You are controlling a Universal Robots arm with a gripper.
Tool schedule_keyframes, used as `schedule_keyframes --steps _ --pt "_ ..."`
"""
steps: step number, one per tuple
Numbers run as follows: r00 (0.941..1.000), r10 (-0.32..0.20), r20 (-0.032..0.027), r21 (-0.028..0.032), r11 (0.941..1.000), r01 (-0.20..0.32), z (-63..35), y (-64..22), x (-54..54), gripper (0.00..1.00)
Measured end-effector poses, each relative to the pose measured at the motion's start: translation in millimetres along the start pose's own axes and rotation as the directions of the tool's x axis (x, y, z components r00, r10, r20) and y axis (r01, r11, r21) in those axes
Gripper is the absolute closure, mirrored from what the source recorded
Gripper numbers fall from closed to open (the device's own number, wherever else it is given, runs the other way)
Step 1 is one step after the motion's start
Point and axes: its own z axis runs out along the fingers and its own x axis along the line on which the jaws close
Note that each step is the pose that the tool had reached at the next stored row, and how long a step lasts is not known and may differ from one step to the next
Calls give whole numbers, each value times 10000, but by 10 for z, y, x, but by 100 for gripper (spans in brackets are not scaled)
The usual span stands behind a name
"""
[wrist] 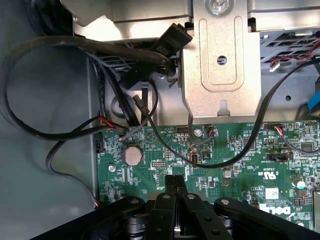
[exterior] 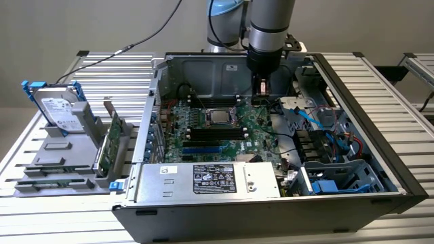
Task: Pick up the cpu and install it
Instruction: 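Close the cpu cover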
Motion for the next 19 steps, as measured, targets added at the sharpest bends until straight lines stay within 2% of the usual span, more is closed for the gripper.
schedule_keyframes --steps 10,14,19 --pt "9999 -4 108 34 10000 3 -49 -104 -4 89" --pt "9998 -16 199 40 10000 15 -78 -161 -7 89" --pt "9995 -49 327 33 10000 48 -106 -276 -13 89"
